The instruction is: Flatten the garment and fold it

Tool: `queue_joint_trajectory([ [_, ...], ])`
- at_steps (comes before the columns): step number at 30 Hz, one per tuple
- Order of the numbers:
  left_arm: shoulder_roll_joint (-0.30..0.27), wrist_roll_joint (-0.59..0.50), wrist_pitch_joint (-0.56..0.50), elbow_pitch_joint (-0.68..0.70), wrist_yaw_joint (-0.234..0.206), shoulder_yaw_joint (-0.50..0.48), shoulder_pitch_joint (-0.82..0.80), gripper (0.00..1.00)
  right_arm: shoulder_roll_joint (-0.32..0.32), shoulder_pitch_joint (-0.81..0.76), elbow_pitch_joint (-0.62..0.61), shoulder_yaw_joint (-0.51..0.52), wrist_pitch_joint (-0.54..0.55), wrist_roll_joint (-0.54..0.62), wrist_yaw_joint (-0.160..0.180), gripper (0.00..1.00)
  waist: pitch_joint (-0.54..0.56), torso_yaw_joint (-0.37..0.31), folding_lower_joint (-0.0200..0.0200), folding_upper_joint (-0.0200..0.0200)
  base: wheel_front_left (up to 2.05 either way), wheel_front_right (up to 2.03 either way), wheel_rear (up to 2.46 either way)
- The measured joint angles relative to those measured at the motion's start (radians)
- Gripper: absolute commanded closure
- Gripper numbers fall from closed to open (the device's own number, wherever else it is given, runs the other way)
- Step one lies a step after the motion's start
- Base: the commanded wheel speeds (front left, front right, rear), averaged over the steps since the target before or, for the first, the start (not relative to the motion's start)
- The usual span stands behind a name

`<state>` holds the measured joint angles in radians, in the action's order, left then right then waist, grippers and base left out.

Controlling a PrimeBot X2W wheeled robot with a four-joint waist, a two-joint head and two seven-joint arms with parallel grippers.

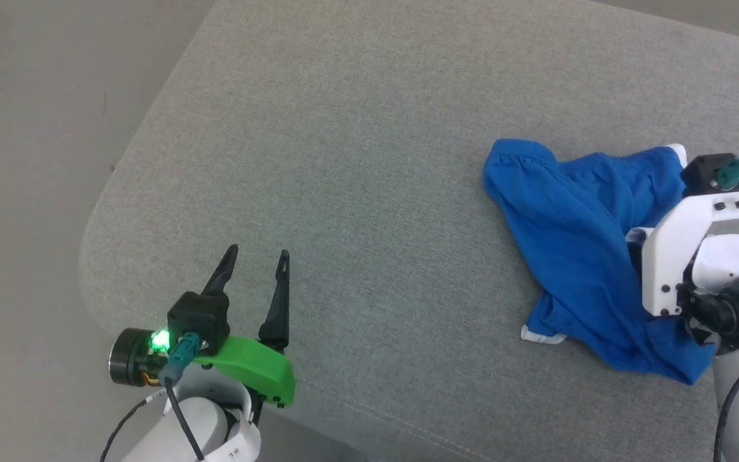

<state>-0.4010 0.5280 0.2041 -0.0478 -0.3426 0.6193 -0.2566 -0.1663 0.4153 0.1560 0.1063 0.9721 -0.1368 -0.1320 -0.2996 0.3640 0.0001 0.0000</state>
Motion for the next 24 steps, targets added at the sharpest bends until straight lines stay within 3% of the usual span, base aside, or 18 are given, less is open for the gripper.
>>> queue_joint_trajectory([
  [9,-0.002,0.002,-0.009,-0.013,0.007,0.009,0.001,0.0,-0.01,0.001,-0.045,0.067,-0.146,-0.018,0.0,1.0,0.063,-0.034,0.0,0.0,0.0,0.0,0.0],
  [15,-0.013,0.008,-0.018,-0.005,0.002,0.012,0.012,0.0,-0.052,0.01,-0.1,0.138,-0.198,-0.051,0.0,1.0,0.119,-0.074,0.0,0.0,0.0,0.0,0.0],
  [24,-0.026,0.011,-0.028,0.026,-0.002,0.012,0.026,0.0,-0.194,0.029,-0.049,0.277,-0.346,0.05,0.0,1.0,0.142,-0.126,0.0,0.0,0.0,0.0,0.0],
])
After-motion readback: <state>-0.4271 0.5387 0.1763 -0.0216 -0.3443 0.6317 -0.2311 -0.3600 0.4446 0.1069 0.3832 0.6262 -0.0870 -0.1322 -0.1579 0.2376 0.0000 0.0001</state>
